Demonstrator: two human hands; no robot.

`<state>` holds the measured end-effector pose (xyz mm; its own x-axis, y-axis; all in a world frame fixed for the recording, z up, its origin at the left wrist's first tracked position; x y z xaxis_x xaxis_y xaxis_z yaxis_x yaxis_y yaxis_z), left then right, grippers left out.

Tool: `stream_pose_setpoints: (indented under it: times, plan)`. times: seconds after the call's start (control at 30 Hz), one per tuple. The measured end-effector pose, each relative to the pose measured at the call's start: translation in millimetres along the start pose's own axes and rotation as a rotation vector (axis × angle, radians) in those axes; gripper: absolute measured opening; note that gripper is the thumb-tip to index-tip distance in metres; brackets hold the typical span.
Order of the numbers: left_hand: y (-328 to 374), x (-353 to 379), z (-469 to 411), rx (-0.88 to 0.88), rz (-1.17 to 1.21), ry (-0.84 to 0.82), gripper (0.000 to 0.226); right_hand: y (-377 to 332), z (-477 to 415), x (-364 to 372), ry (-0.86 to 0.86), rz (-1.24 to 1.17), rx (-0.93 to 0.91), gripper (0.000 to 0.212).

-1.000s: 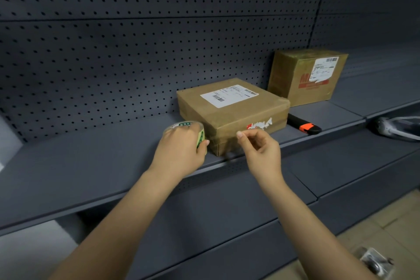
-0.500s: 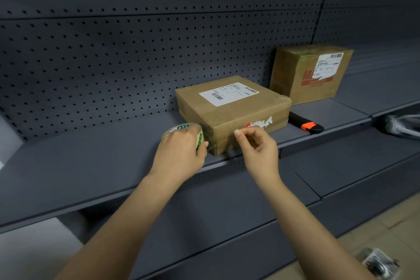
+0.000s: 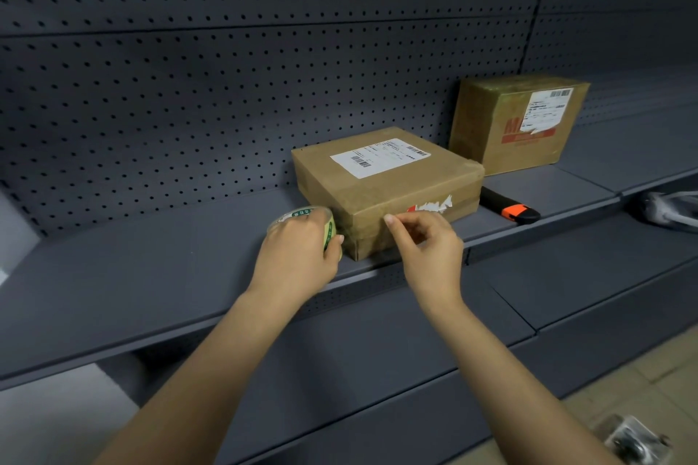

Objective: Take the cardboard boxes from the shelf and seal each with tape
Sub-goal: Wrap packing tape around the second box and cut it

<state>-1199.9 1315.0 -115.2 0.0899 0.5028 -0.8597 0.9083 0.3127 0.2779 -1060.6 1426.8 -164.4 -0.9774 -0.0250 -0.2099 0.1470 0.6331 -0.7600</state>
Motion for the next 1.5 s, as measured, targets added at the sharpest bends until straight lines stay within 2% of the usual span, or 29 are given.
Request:
stream_pose_setpoints:
  times: [0.27,0.43,0.5,0.6,0.67,0.73,0.83,0.9,1.07,1.23,1.5]
  plan:
    - [-2,3,-3,0.014,0.006,0.006,0.033,0,-3,3,0.027,0.092,-0.016,0.013]
    - [-7,4,-6,-0.002,-0.005,0.017,0.031,7,-13,-2,0.12,0.036,0.147,0.029]
    - [-10,4,-7,-0.008,-0.013,0.018,0.03,3,-17,-6,0.114,0.061,0.075,0.021]
    - [-13,4,-9,-0.007,-0.018,0.024,0.029,-8,-22,-2,0.009,0.127,-0.204,0.009]
    - [-13,4,-10,-0.004,-0.019,0.027,0.03,-15,-23,10,-0.145,0.161,-0.392,0.024]
    - [-13,4,-12,0.007,-0.023,0.036,0.031,-19,-28,23,-0.294,0.167,-0.49,0.034]
    - [-19,6,-15,0.028,-0.024,0.057,0.037,-17,-35,37,-0.448,0.22,-0.525,0.039]
    - [-27,11,-18,0.04,-0.034,0.061,0.042,-12,-36,41,-0.487,0.249,-0.546,0.04]
    - [-45,18,-18,0.119,0.017,0.054,0.045,-6,-38,43,-0.509,0.201,-0.533,0.048]
    - [-56,10,-16,0.184,0.046,-0.014,0.036,-3,-40,43,-0.504,0.164,-0.566,0.057]
    - [-45,11,-9,0.105,-0.068,0.06,0.034,-3,-38,49,-0.454,0.179,-0.582,0.056]
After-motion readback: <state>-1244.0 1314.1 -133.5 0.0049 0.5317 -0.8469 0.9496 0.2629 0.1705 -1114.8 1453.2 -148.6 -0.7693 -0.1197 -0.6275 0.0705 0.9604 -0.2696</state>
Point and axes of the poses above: each hand's wrist, its own z-axis away from the middle knuckle, its own x-axis out of the palm, y = z × x, the point moved 2 cm from there along -z, towards the middle knuckle, and after that the axes turned 3 degrees about -x, right-handed, at the moved point
